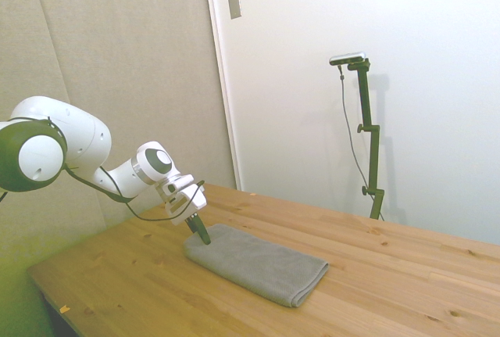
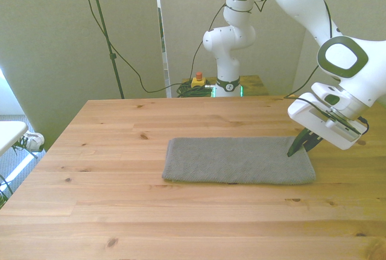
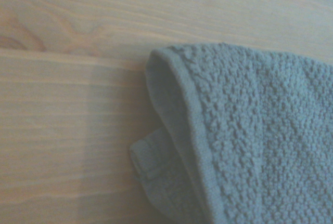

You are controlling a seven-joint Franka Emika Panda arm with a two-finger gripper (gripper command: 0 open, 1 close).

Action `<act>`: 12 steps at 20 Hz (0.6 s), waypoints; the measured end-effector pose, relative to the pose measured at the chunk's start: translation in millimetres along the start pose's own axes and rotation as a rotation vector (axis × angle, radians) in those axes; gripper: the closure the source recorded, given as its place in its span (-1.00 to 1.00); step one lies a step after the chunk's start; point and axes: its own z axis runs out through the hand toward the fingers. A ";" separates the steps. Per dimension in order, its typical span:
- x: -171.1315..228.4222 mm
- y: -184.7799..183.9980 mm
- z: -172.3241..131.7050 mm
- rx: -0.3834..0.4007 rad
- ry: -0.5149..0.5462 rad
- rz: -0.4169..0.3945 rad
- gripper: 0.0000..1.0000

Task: Fold the towel

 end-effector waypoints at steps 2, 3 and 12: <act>5.3 2.0 -3.4 0.020 -0.005 0.011 1.00; 8.7 4.2 -6.3 0.027 -0.004 0.017 1.00; 65.5 74.5 -50.1 0.138 -0.010 0.098 1.00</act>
